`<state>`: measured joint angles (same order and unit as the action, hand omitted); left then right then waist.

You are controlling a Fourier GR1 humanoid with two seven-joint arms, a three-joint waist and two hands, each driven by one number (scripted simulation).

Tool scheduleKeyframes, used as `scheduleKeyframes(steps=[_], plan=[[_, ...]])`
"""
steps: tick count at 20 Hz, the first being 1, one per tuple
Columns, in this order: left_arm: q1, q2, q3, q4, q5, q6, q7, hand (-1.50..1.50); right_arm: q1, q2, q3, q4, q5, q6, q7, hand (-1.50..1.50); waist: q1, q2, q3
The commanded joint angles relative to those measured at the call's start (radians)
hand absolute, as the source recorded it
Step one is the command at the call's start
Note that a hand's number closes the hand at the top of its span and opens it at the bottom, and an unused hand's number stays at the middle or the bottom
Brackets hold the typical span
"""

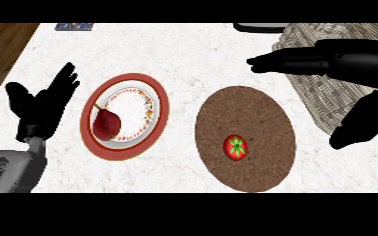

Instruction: Pick the tomato from the placemat and place it in the basket

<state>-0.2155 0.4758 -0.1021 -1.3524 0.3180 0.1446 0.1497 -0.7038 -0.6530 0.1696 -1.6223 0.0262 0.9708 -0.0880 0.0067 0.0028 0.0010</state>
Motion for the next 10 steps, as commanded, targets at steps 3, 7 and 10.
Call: scheduleKeyframes(steps=[3, 7, 10], plan=[[-0.068, -0.001, 0.047, 0.066, 0.006, -0.064, 0.014, 0.00, 0.093, 0.071, 0.032, 0.027, 0.160, -0.050, -0.184, -1.50, -0.003, 0.001, -0.001], [-0.003, -0.010, 0.038, -0.024, -0.013, -0.033, 0.038, 0.00, 0.213, 0.117, 0.130, 0.036, 0.338, -0.217, -0.322, -1.50, 0.004, 0.000, 0.000], [-0.013, -0.028, 0.038, 0.067, -0.035, -0.062, -0.028, 0.00, 0.284, 0.168, 0.191, 0.080, 0.407, -0.333, -0.397, -1.50, 0.000, 0.004, 0.000]])
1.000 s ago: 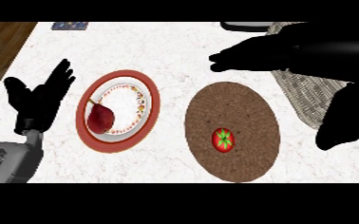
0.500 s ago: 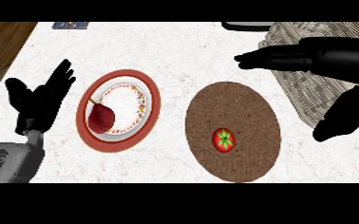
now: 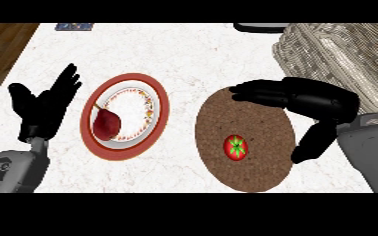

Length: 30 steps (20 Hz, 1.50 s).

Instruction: Pick the tomato from the placemat and place it in the basket

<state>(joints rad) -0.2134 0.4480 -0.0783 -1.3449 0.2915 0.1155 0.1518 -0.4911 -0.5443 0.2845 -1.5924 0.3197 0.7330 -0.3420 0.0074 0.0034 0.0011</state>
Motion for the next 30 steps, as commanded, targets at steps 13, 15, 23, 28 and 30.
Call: scheduleKeyframes(steps=[13, 15, 23, 28, 30], plan=[[0.034, -0.010, 0.083, -0.060, -0.031, -0.065, 0.044, 0.00, 0.059, 0.215, 0.181, 0.325, 0.341, -0.228, -0.216, -1.50, 0.002, -0.003, -0.001], [-0.011, -0.073, 0.048, -0.035, -0.089, -0.016, 0.057, 0.00, -0.008, 0.211, 0.145, 0.335, 0.349, -0.161, -0.194, -1.50, -0.003, -0.003, -0.001], [-0.025, -0.087, 0.115, 0.034, -0.110, -0.080, 0.027, 0.00, -0.028, 0.244, 0.106, 0.423, 0.428, -0.182, -0.296, -1.50, -0.004, -0.002, -0.001], [0.022, -0.111, 0.111, -0.020, -0.141, -0.070, 0.021, 0.00, 0.005, 0.223, 0.095, 0.438, 0.418, -0.173, -0.358, -1.50, -0.004, -0.003, -0.001], [-0.021, -0.079, 0.143, -0.008, -0.114, -0.098, 0.060, 0.00, -0.033, 0.281, 0.129, 0.499, 0.436, -0.191, -0.339, -1.50, -0.001, -0.002, -0.001]])
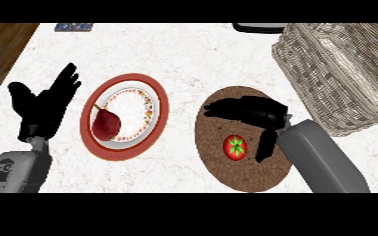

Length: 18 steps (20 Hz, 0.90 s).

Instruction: Pick the tomato from the placemat and place it in the basket

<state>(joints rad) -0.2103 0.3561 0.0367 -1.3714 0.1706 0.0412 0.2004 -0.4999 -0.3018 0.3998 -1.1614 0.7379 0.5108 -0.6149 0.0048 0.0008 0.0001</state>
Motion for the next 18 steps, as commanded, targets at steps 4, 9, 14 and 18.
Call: scheduleKeyframes(steps=[4, 9, 14, 18], plan=[[-0.003, 0.018, 0.052, 0.061, 0.009, -0.054, -0.036, 0.00, 0.033, -0.091, 0.004, 0.000, -0.013, 0.054, -0.183, -1.50, -0.005, 0.000, 0.000], [-0.034, -0.008, 0.061, 0.015, -0.008, -0.039, 0.022, 0.00, 0.013, -0.035, 0.023, 0.063, 0.065, -0.031, -0.160, -1.50, -0.001, 0.000, 0.000], [0.006, -0.050, 0.036, -0.030, -0.047, -0.036, 0.026, 0.00, 0.093, -0.033, 0.027, 0.051, 0.130, -0.123, -0.165, -1.50, -0.001, 0.000, 0.000], [-0.044, -0.049, 0.068, 0.021, -0.063, -0.040, 0.019, 0.00, 0.088, 0.021, 0.039, 0.056, 0.178, -0.112, -0.133, -1.50, -0.003, 0.000, 0.000]])
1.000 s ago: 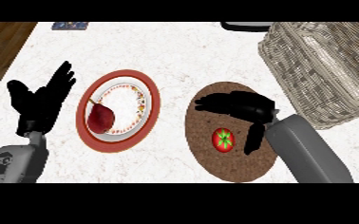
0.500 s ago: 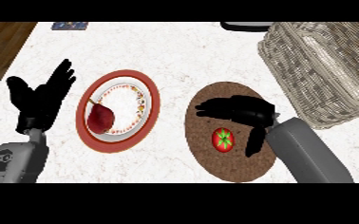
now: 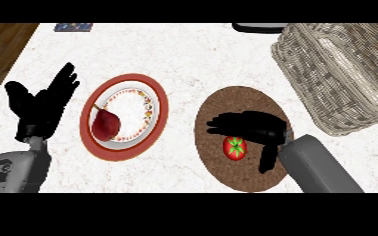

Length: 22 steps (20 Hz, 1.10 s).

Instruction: Pick the tomato from the placemat and place it in the basket

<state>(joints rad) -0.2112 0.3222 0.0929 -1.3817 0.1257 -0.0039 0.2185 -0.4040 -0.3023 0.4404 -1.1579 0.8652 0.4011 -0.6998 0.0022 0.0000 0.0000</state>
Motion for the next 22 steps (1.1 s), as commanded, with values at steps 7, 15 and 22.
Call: scheduleKeyframes(steps=[7, 15, 22], plan=[[0.036, 0.004, 0.049, 0.058, -0.020, -0.043, -0.094, 0.00, 0.068, 0.048, 0.080, -0.027, 0.156, -0.088, -0.034, 1.50, -0.004, 0.000, 0.000], [0.010, -0.030, 0.017, -0.009, -0.029, -0.029, -0.008, 0.00, -0.037, 0.211, -0.170, 0.137, 0.143, -0.086, 0.306, 1.50, 0.008, 0.009, 0.000], [0.022, -0.009, 0.049, -0.008, -0.023, -0.018, -0.006, 0.00, -0.063, 0.258, -0.491, 0.166, 0.090, -0.265, 0.773, 1.50, -0.043, 0.012, -0.003]])
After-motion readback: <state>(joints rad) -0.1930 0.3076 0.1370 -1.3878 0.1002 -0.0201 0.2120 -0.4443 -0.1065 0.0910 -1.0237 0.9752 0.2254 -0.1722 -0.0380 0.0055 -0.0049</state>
